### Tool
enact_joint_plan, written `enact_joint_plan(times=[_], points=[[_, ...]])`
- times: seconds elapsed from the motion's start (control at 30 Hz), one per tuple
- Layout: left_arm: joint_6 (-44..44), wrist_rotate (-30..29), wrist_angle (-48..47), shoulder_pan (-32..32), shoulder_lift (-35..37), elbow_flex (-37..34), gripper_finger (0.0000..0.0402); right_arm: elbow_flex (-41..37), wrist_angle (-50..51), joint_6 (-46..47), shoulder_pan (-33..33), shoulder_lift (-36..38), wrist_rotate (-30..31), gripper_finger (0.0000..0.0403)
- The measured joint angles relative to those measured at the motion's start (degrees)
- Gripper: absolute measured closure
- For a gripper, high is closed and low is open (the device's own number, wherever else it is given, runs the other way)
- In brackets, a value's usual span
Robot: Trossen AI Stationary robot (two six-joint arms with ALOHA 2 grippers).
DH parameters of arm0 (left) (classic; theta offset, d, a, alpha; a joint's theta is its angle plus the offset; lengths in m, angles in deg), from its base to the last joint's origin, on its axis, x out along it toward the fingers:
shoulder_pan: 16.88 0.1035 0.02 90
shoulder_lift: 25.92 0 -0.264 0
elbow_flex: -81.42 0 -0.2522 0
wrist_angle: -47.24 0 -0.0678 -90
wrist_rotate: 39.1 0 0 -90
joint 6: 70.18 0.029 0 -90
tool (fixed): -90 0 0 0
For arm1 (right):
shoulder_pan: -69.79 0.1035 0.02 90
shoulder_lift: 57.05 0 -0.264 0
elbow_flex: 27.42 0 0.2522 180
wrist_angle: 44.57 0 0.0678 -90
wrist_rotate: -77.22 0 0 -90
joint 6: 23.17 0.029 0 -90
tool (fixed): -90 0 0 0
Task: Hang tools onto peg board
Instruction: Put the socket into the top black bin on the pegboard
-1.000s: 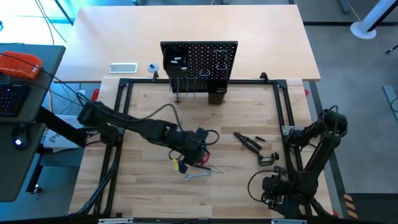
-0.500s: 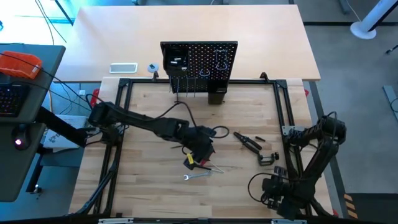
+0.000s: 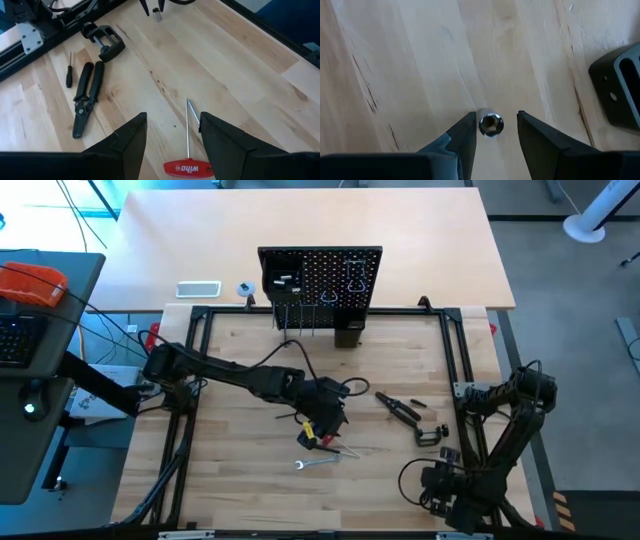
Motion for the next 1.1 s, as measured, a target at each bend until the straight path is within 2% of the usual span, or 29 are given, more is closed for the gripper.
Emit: enact_joint_plan(times=[0.43, 0.53, 0.77, 1.1], points=[[-0.97, -0.02, -0.52, -0.04, 0.00, 0.00, 0.0225, -0.04, -0.77, 0.50, -0.43, -3.43, -1.72, 0.0269], [-0.97, -0.02, -0.50, -0.07, 0.00, 0.00, 0.0225, -0.04, -0.73, 0.52, -0.44, -3.45, -1.72, 0.0283], [-0.97, -0.04, -0.46, -0.07, 0.00, 0.00, 0.0225, -0.04, -0.61, 0.46, -0.42, -3.43, -1.50, 0.0350], [-1.98, -0.13, -0.33, 0.74, 0.00, 0.00, 0.0225, -0.04, -0.79, 1.53, -0.57, -2.97, 0.75, 0.0350]])
